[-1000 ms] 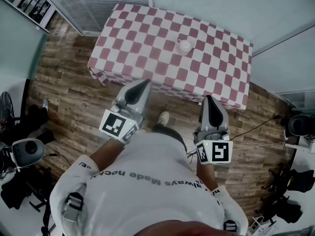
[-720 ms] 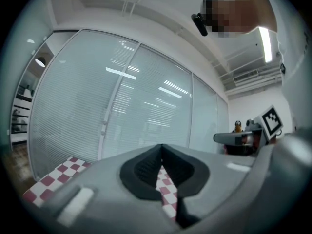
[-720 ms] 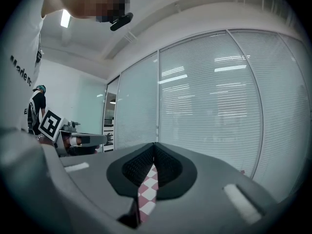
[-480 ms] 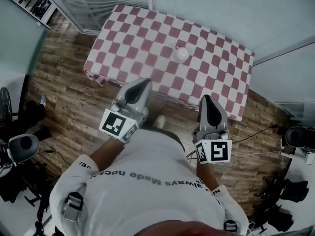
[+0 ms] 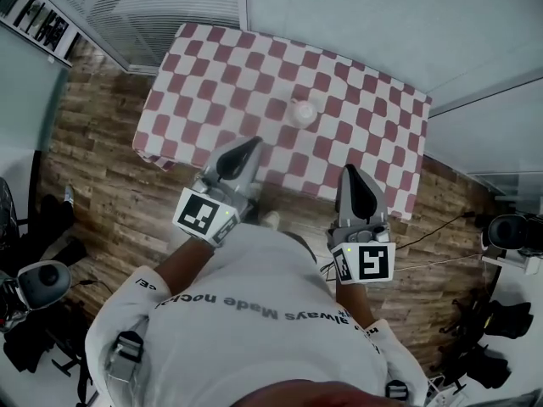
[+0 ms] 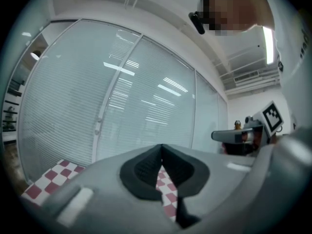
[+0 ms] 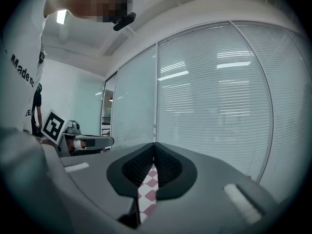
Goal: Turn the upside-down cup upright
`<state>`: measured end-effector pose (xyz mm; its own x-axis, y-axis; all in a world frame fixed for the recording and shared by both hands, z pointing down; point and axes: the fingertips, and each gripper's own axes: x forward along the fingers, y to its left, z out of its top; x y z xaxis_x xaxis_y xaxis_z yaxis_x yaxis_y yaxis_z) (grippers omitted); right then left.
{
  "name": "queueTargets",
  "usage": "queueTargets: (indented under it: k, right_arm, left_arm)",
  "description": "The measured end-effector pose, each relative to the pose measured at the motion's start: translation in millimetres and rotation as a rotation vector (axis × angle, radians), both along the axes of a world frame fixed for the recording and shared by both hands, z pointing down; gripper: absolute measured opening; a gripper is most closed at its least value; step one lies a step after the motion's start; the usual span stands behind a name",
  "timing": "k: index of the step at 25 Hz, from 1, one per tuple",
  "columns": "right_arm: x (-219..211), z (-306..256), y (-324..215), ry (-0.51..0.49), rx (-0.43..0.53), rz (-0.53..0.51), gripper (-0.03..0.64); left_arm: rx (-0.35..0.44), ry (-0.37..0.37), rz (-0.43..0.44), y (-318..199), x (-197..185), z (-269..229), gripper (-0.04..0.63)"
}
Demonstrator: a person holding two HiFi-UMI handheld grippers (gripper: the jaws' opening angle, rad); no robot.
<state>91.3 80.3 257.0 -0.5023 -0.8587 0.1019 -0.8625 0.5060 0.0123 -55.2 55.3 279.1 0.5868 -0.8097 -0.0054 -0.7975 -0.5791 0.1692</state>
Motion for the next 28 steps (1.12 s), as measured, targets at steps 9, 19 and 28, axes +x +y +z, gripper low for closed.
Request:
queueTargets:
  k: [9,19,28]
  right_arm:
    - [-22.4,-2.4,-84.7,0.001,0.002,0.057,0.0]
    - [-42.2,9.5,-129.5,-0.012,-0.011,0.081,0.0]
    - [-30.3,9.1,-151.6,-0.013,-0.022,0.063,0.0]
  left_arm:
    - [0.003,0.005,0.072,-88.2,-16.1,-3.5,0.002]
    - [0.006,-0.006,0.079,-136.4,-39.0,2.7,0.002]
    - [-0.01,-0.006,0.063,-156.9,-26.3,3.1,0.002]
